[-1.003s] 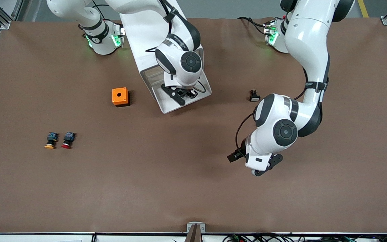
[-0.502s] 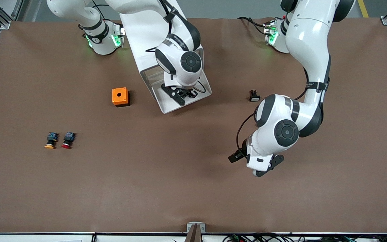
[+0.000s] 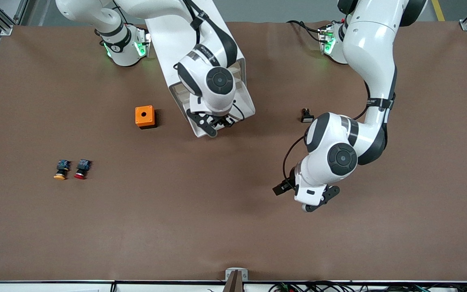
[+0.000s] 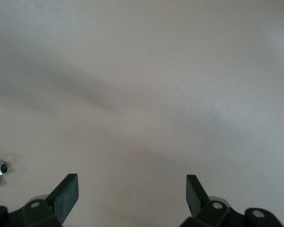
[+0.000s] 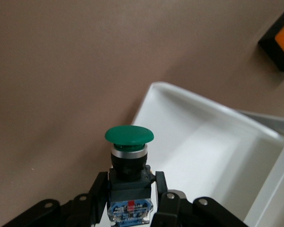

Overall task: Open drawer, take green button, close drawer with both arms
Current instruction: 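Lift the green button out of the drawer with the right gripper, then carry the green button toward the red button while the left gripper shuts the drawer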

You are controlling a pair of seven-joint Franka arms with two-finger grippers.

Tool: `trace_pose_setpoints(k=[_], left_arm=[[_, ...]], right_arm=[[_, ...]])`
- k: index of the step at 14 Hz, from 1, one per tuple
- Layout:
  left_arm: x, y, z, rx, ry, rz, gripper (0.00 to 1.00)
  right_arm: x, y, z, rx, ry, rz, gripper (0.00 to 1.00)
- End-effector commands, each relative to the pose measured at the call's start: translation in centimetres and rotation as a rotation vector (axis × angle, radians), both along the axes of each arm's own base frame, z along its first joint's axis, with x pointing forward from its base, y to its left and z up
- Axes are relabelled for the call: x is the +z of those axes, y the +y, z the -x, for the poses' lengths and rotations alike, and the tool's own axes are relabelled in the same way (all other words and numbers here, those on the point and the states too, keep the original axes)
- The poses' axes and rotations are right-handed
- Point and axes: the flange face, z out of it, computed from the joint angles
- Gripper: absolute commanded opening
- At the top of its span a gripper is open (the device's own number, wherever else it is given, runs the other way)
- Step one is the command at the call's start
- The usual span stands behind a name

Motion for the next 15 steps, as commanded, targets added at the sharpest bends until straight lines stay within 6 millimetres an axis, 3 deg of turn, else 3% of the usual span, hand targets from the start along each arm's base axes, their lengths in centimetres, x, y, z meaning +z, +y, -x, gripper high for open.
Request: trace_pose_setpoints(k=[1, 8, 12, 15], left_arm=[[-1.6, -2.0, 1.6, -0.039, -0.019, -0.023, 1.0], [-5.8, -7.5, 7.4, -0.103, 0.049, -0.073, 1.0], [-6.5, -10.2, 9.7, -0.105, 0.066, -0.087, 1.0], [-6.9, -12.4, 11.7, -0.096, 0.086, -0.096, 1.0]], right_arm=[[0.7, -3.0, -3.2, 0.1, 0.016, -0.035, 0.0], [0.7, -16.2, -11.8, 0.387, 0.024, -0.091, 0.0], [-1.1, -23.6, -13.7, 0.498, 0.064, -0.02, 0.0], [-3.7, -28.7, -14.3, 0.508, 0.076, 0.069, 0.0]])
